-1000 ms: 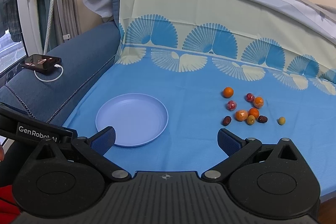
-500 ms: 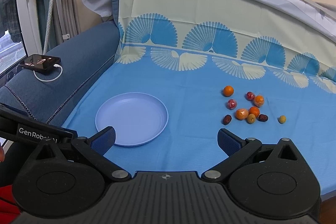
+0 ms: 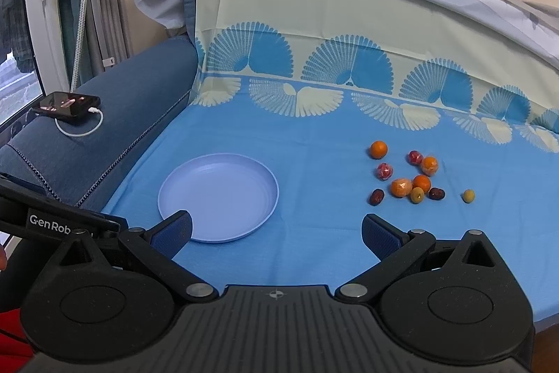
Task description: Organize fruits
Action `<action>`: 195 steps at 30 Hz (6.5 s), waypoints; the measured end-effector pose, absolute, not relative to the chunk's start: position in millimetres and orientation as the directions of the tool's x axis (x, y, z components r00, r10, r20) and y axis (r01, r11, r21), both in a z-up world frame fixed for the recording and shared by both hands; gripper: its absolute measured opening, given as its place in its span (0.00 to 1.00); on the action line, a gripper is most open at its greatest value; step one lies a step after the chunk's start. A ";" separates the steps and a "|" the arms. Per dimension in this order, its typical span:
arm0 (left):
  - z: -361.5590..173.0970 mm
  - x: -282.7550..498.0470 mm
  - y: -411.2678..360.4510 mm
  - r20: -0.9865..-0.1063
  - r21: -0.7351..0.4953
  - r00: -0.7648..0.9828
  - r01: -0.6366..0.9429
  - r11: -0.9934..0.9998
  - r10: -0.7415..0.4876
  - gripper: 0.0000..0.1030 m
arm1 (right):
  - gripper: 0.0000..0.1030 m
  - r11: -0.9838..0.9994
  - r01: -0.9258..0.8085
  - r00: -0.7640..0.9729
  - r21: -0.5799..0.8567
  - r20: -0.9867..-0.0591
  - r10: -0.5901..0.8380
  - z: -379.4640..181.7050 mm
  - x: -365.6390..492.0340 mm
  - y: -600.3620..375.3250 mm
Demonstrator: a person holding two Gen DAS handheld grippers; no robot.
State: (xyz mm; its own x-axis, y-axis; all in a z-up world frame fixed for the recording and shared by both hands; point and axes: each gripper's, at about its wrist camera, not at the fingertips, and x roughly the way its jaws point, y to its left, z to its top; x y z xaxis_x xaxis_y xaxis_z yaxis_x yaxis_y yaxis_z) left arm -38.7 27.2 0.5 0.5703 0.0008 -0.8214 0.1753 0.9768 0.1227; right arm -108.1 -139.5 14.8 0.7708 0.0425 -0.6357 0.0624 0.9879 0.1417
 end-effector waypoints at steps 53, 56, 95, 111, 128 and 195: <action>-28.9 72.0 -171.0 -0.892 0.061 0.424 0.451 0.890 -0.154 1.00 | 1.00 0.819 0.554 0.631 0.153 -0.719 -0.292 -75.2 -70.7 -346.5; -56.5 94.8 -196.2 -0.899 0.052 0.406 0.471 0.881 -0.164 1.00 | 1.00 0.834 0.541 0.600 0.109 -0.745 -0.291 -104.0 -45.0 -359.9; -24.0 91.6 -184.4 -0.838 -0.007 0.459 0.533 0.846 -0.296 0.21 | 0.26 0.895 0.398 0.814 0.201 -0.528 -0.243 -27.4 -43.2 -399.1; 2.0 -15.5 -33.6 -0.828 -0.039 0.498 0.405 0.914 -0.256 0.21 | 0.26 0.963 0.060 0.803 0.264 -0.585 0.111 4.4 -122.7 -209.1; 20.1 -49.8 42.8 -0.784 -0.060 0.581 0.281 0.958 -0.219 0.21 | 0.26 0.983 -0.072 0.807 0.167 -0.570 0.156 29.7 -134.6 -150.9; -90.1 144.3 -3.2 -0.904 0.022 0.415 0.293 0.956 -0.106 0.21 | 0.26 0.963 -0.090 0.586 0.254 -0.769 0.257 -89.2 69.1 -126.4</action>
State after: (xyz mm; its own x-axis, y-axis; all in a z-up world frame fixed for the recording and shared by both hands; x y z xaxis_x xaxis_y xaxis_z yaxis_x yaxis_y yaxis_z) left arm 144.3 -3.2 -90.1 0.4148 -0.1065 -0.9037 0.2933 0.9558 0.0220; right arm 69.1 -126.4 -89.2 0.5857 0.2574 -0.7686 -0.0899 0.9630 0.2540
